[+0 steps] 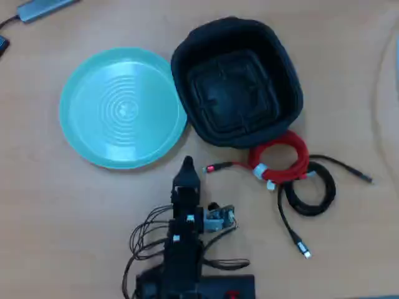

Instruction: Put a black charging cable in a black bowl and put a red charging cable in a green bowl

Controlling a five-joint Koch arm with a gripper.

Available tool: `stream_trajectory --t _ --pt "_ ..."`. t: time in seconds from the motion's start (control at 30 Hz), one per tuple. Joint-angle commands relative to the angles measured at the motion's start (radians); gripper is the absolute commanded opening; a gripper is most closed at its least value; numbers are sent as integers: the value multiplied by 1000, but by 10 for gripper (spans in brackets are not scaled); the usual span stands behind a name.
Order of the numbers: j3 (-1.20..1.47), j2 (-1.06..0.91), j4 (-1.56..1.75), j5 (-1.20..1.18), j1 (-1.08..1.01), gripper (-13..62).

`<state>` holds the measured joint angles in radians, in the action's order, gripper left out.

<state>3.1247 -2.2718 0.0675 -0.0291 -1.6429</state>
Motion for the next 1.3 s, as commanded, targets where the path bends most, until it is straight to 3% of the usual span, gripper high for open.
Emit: stream_trajectory --t 0.0,0.3,0.63,0.93,1.27 --pt "-897 -35 -1108 72 204 416" --pt "-927 -37 -1149 72 219 416" --pt "-1173 -37 -1427 9 210 416" --pt "-1476 -35 -1624 -35 -84 416" --pt "-1552 146 -1578 -95 -379 416"
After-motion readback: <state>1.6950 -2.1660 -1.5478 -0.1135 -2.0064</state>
